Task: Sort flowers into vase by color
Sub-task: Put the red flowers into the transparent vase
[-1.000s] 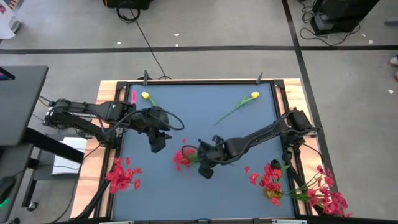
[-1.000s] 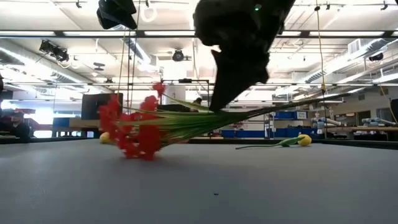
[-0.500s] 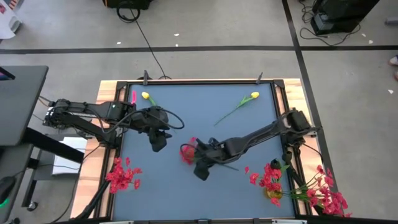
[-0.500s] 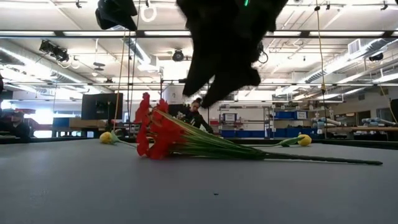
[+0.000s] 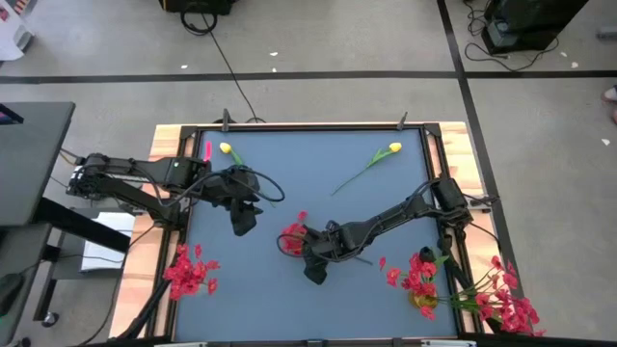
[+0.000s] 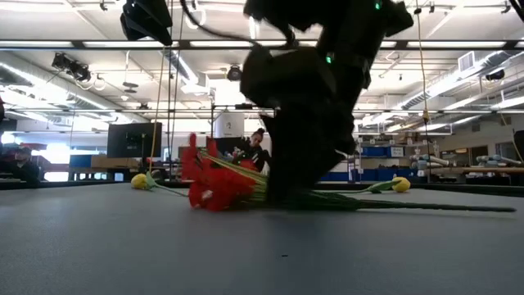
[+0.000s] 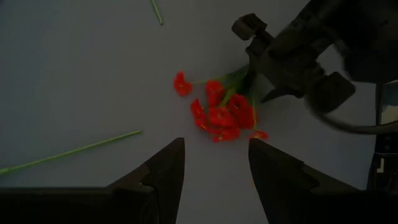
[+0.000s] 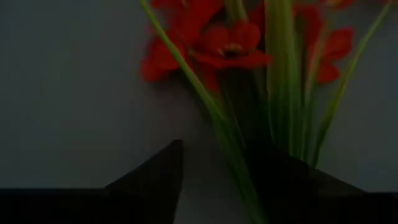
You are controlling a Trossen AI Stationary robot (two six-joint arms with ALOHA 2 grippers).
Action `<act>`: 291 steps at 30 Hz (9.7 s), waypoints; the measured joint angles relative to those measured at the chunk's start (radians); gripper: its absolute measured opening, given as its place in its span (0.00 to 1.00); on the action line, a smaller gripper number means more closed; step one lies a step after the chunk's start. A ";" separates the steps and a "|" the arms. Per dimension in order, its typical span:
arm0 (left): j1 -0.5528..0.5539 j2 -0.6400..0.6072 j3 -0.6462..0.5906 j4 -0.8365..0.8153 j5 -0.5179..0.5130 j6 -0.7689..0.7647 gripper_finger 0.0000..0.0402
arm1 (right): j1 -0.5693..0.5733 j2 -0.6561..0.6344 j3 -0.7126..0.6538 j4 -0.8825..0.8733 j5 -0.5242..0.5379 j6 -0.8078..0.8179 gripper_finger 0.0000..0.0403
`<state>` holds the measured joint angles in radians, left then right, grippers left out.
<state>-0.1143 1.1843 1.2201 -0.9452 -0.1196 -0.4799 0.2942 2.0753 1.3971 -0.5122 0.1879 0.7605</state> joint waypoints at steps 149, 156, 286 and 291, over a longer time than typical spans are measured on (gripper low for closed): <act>-0.158 -0.494 0.000 0.140 0.068 0.368 0.01 | -0.220 -0.522 -0.514 1.101 0.148 0.001 0.25; -0.158 -0.577 -0.043 0.107 0.120 0.428 0.01 | -0.220 -0.432 -0.440 1.116 0.126 0.000 0.25; -0.159 -0.917 -0.417 0.447 0.862 0.289 0.01 | -0.229 -0.167 -0.159 1.101 0.054 0.210 0.25; -0.158 -0.917 -0.517 0.556 0.925 0.237 0.01 | -0.229 -0.167 -0.159 1.101 0.054 0.235 0.25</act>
<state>-0.2726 0.2672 0.7035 -0.3893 0.8050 -0.2426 0.0650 1.9079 1.2385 0.5884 0.2420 0.9957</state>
